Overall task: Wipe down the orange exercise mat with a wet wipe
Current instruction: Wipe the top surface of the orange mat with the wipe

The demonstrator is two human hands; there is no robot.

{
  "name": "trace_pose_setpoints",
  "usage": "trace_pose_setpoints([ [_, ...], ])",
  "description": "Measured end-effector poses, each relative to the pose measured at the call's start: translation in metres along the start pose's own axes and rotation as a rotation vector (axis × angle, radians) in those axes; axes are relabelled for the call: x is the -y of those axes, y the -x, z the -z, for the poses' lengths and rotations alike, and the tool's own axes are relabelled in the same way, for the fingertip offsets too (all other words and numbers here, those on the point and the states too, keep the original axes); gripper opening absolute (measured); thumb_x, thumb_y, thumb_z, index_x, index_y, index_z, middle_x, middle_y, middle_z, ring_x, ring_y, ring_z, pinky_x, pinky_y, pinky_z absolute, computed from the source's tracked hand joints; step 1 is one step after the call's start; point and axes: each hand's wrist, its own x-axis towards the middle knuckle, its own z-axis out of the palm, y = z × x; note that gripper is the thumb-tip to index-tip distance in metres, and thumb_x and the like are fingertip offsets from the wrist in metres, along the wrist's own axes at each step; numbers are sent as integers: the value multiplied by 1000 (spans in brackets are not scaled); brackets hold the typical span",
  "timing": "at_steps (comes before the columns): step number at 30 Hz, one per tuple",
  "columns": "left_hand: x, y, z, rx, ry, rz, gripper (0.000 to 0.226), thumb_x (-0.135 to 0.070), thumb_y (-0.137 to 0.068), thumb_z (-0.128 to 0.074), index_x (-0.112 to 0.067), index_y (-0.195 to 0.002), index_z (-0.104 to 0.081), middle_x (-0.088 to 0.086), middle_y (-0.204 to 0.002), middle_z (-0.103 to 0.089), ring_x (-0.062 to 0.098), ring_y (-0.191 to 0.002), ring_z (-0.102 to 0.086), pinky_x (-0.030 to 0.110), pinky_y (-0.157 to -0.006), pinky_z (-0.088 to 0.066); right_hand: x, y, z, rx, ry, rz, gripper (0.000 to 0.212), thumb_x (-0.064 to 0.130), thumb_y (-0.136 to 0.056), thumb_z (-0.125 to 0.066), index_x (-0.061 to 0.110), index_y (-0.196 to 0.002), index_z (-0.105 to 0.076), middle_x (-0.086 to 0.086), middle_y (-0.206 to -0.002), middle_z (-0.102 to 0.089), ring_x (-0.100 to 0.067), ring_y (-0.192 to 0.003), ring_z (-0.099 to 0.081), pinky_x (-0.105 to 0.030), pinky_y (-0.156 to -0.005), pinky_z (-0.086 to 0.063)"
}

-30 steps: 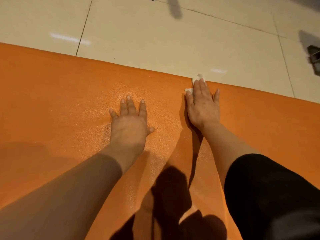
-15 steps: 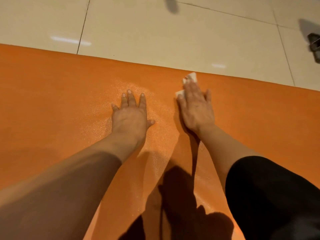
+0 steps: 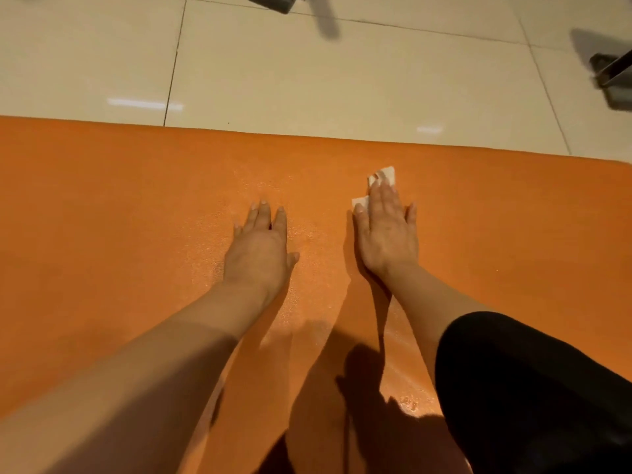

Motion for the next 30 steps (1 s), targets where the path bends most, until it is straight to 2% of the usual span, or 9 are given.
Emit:
trace_pose_setpoints([
  [3, -6, 11, -8, -42, 34, 20, 72, -31, -99, -50, -11, -154, -8, 14, -161, 2, 26, -149, 1, 40, -121, -8, 25, 7, -3, 11, -48, -62, 63, 46, -103, -7, 12, -155, 4, -7, -163, 9, -19, -149, 13, -40, -119, 12],
  [7, -9, 22, -12, -57, 65, 29, 72, -30, -98, -51, -10, -154, -9, 13, -161, 0, 24, -149, 0, 37, -121, -8, 50, 30, -11, 99, -11, 322, 61, 45, -104, -9, 16, -155, 6, -4, -162, 10, -15, -148, 15, -39, -119, 14],
  [9, -10, 28, -12, -48, 49, 28, 73, -30, -98, -51, -10, -154, -8, 12, -161, 1, 23, -149, -1, 35, -121, -8, 30, 33, -9, 111, 61, 397, 61, 47, -103, -8, 19, -154, 10, -2, -162, 11, -14, -148, 15, -40, -119, 13],
  [12, -11, 38, -15, -26, 26, 23, 73, -29, -99, -51, -10, -154, -7, 11, -161, 3, 23, -149, -1, 32, -121, -9, -2, 39, -4, 102, 113, 242, 62, 49, -102, -5, 20, -153, 14, -1, -161, 15, -14, -147, 16, -38, -120, 11],
  [15, -14, 48, -20, -22, 24, 20, 71, -26, -99, -49, -10, -154, -6, 12, -161, 4, 22, -149, -2, 31, -121, -8, 7, 52, -7, 80, 59, 42, 64, 48, -102, -5, 14, -152, 15, -6, -161, 17, -18, -148, 17, -37, -120, 11],
  [21, -15, 69, -29, -48, 65, 16, 69, -29, -99, -47, -12, -154, -9, 8, -162, 0, 19, -149, -2, 35, -121, -11, 42, 79, -17, 153, 39, 447, 60, 43, -104, -10, 16, -154, 10, -4, -162, 15, -14, -147, 17, -32, -119, 15],
  [23, -12, 79, -33, -40, 27, 5, 71, -32, -99, -48, -12, -154, -8, 8, -162, 2, 19, -149, -2, 35, -121, -10, 26, 75, -13, 145, 74, 409, 60, 45, -104, -9, 18, -154, 10, -1, -162, 15, -13, -148, 16, -33, -119, 13],
  [27, -6, 96, -38, -18, 12, -17, 69, -32, -100, -44, -12, -154, -5, 8, -162, 4, 18, -149, 0, 34, -121, -7, 10, 76, -11, 121, 43, 37, 62, 45, -103, -7, 13, -154, 11, -5, -162, 14, -17, -148, 14, -37, -120, 11],
  [30, -7, 104, -39, -15, 15, -22, 68, -31, -101, -43, -13, -154, -5, 8, -162, 5, 18, -149, 1, 33, -121, -6, 33, 97, -17, 141, 4, 110, 63, 46, -103, -6, 12, -153, 13, -8, -161, 17, -19, -148, 18, -36, -120, 12],
])
